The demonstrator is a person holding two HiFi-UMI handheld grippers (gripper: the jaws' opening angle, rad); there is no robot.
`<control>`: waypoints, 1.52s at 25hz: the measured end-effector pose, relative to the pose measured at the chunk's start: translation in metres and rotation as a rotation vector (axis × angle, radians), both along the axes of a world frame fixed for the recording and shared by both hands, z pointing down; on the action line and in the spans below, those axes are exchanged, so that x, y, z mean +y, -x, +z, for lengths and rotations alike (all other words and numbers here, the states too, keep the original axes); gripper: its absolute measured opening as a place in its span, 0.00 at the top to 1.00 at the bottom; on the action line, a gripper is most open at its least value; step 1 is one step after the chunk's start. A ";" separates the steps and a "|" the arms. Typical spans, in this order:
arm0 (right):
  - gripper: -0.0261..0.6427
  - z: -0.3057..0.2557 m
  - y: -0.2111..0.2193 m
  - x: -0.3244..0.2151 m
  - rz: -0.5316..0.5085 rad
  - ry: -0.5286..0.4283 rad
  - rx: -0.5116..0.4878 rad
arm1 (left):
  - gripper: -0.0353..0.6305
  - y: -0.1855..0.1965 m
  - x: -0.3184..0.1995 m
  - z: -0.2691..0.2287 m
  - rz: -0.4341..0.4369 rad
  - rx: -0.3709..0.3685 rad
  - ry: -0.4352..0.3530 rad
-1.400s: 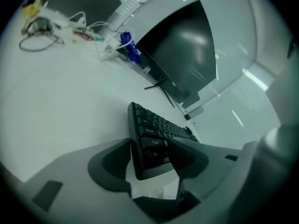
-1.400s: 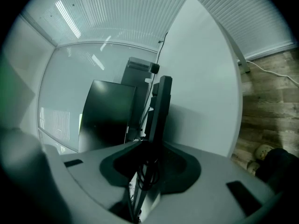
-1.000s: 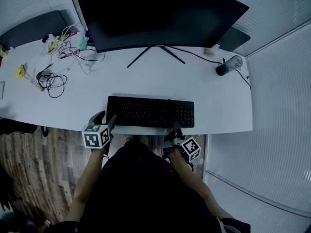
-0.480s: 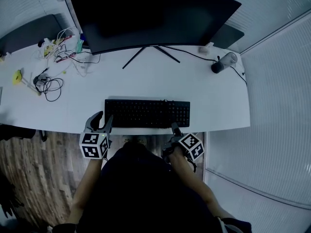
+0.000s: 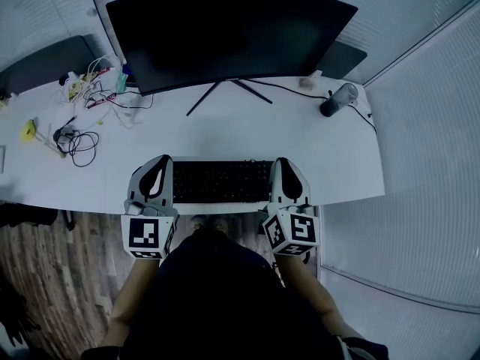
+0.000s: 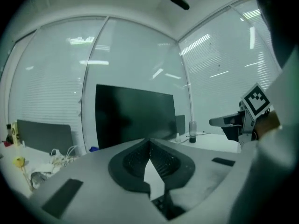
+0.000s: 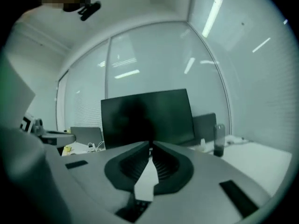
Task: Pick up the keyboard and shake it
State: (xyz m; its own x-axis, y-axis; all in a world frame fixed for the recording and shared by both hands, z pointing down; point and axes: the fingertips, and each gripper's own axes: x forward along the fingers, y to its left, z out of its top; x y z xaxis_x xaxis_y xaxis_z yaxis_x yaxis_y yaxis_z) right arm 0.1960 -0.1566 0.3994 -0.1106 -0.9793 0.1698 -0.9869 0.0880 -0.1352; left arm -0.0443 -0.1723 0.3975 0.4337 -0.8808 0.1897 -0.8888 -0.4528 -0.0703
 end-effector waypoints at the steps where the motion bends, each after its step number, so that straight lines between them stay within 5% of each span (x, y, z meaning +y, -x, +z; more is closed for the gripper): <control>1: 0.90 -0.018 0.005 -0.002 -0.021 -0.047 0.052 | 0.91 -0.003 -0.002 -0.016 0.001 0.003 -0.035; 6: 0.91 -0.084 0.025 -0.005 -0.075 -0.215 0.200 | 0.91 -0.007 -0.012 -0.086 -0.012 0.036 -0.164; 12: 0.91 -0.128 0.037 -0.005 -0.109 -0.313 0.213 | 0.91 -0.004 -0.009 -0.138 -0.035 0.058 -0.268; 38: 0.92 -0.142 0.021 0.007 -0.120 -0.332 0.156 | 0.91 -0.018 0.010 -0.136 -0.045 0.058 -0.270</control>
